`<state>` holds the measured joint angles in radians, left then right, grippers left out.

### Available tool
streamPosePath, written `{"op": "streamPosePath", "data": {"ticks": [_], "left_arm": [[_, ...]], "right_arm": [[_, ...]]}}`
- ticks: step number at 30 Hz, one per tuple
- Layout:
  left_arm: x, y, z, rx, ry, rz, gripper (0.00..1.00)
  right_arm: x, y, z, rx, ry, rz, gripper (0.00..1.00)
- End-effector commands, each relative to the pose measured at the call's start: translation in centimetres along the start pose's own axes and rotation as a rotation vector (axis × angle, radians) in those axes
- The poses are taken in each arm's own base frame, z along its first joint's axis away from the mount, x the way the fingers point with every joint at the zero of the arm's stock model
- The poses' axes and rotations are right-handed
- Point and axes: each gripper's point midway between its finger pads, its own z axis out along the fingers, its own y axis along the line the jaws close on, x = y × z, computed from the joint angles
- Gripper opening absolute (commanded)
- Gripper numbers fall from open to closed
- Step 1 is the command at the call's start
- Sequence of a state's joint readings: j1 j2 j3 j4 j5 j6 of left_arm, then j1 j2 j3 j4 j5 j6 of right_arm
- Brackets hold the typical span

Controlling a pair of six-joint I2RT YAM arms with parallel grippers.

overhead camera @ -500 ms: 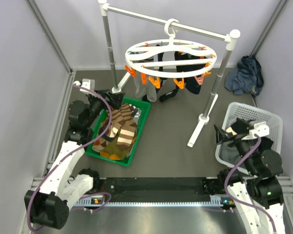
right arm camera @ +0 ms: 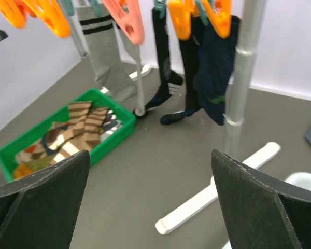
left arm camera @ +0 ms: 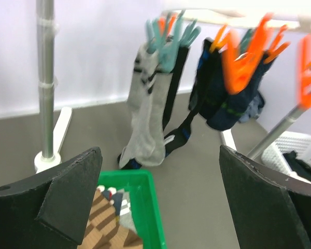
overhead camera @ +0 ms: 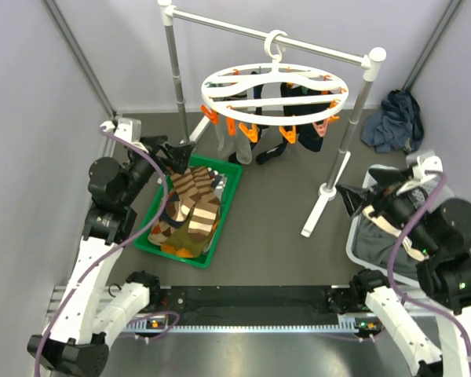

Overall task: Clip the socks to the hanger
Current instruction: Open the clamp at the hanger.

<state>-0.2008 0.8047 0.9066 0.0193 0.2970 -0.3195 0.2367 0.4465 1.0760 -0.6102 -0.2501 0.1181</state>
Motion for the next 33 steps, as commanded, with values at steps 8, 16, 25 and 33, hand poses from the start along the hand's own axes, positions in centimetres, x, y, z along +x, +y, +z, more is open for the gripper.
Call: {"op": "streamPosePath", "data": {"ticks": [8,16,25,33], "left_arm": [[-3.2,-7.3,1.5,0.001,0.055,0.048,0.98],[-4.2,-12.0,1.6,-0.123,0.04,0.034,0.98],[-4.3,-12.8,3.9,-0.312,-0.028,0.096,0.98],[-5.4,-10.9,4.5,-0.446,-0.113,0.124,0.95]], "right_arm": [[-2.6,0.1,5.3,0.001,0.203,0.158,0.99],[-3.0,-1.0,6.7,0.042,0.186,0.15,0.99],[-3.5,-1.2,6.5,0.03,0.125,0.074,0.99],[-3.9,0.1,6.4,-0.06,0.061,0.008,0.99]]}}
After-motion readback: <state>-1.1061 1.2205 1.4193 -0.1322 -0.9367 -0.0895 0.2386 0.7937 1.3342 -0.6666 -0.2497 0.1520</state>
